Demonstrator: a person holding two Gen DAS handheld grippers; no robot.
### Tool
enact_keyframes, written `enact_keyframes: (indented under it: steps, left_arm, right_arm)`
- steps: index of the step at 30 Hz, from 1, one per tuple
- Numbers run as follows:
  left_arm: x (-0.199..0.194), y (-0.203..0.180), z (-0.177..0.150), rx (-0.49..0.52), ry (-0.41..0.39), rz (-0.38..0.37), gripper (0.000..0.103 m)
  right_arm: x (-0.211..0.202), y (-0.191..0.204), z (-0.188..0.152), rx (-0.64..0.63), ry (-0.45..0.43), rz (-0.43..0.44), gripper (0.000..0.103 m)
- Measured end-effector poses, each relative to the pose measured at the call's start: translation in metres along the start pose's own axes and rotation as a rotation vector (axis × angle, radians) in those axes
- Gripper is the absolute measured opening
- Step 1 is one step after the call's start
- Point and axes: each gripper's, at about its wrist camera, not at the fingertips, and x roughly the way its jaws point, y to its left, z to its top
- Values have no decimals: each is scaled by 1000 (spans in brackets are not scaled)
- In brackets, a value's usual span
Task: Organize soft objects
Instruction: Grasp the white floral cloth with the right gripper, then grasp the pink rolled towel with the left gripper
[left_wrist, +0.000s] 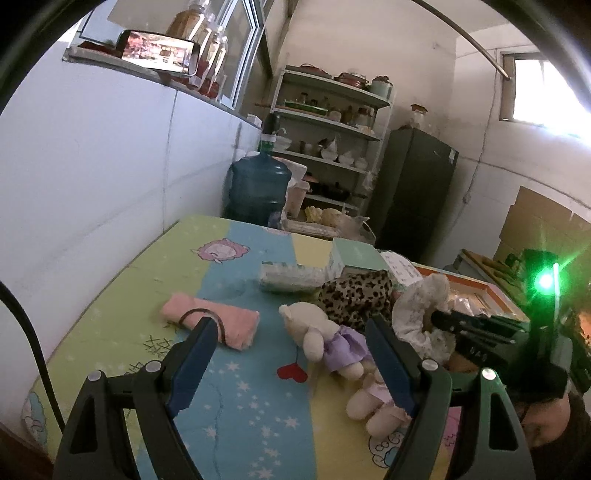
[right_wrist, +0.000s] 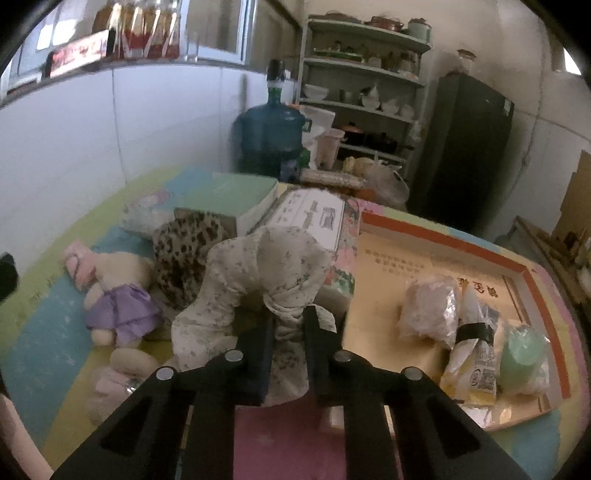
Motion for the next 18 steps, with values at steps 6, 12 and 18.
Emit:
enact_keyframes:
  steps: [6, 12, 18]
  left_arm:
    - [7, 0, 5, 2, 11, -14, 82]
    - [12, 4, 12, 11, 9, -4, 82]
    - [28, 34, 22, -21, 30, 94, 82]
  right_arm:
    - [-20, -4, 4, 29, -74, 12, 12]
    - [-53, -10, 1, 69, -146, 33, 12]
    - [-75, -9, 1, 78, -191, 61, 12]
